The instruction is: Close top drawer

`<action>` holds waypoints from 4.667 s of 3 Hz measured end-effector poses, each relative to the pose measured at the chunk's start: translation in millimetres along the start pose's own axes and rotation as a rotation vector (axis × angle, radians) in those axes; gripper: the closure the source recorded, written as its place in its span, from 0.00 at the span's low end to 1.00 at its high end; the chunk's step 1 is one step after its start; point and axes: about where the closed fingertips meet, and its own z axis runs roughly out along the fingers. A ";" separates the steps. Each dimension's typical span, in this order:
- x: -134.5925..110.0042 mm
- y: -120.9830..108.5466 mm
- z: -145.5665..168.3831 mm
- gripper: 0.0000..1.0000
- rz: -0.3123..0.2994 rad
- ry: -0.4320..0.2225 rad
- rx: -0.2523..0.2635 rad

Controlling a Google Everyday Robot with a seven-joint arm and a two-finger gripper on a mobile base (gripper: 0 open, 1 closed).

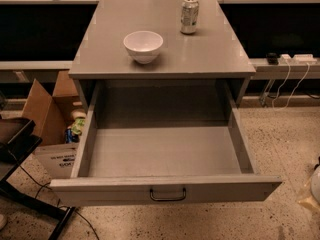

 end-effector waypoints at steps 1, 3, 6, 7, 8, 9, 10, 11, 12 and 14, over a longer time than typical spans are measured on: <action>-1.5 3.1 3.1 1.00 0.003 -0.008 -0.007; -30.0 42.9 34.6 1.00 -0.005 -0.122 -0.086; -113.2 58.2 59.5 1.00 -0.120 -0.345 -0.046; -133.5 50.7 61.1 1.00 -0.149 -0.393 -0.018; -151.3 40.8 67.7 1.00 -0.167 -0.422 -0.001; -169.1 25.6 83.1 1.00 -0.164 -0.441 0.004; -187.3 9.2 102.8 1.00 -0.161 -0.452 -0.003; -219.0 -22.2 115.3 1.00 -0.187 -0.443 0.029; -242.2 -40.2 117.3 1.00 -0.219 -0.437 0.055; -301.9 -63.2 110.2 1.00 -0.289 -0.466 0.101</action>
Offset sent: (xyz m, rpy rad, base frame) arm -0.0131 0.0384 -0.0477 0.1495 0.0215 -0.0099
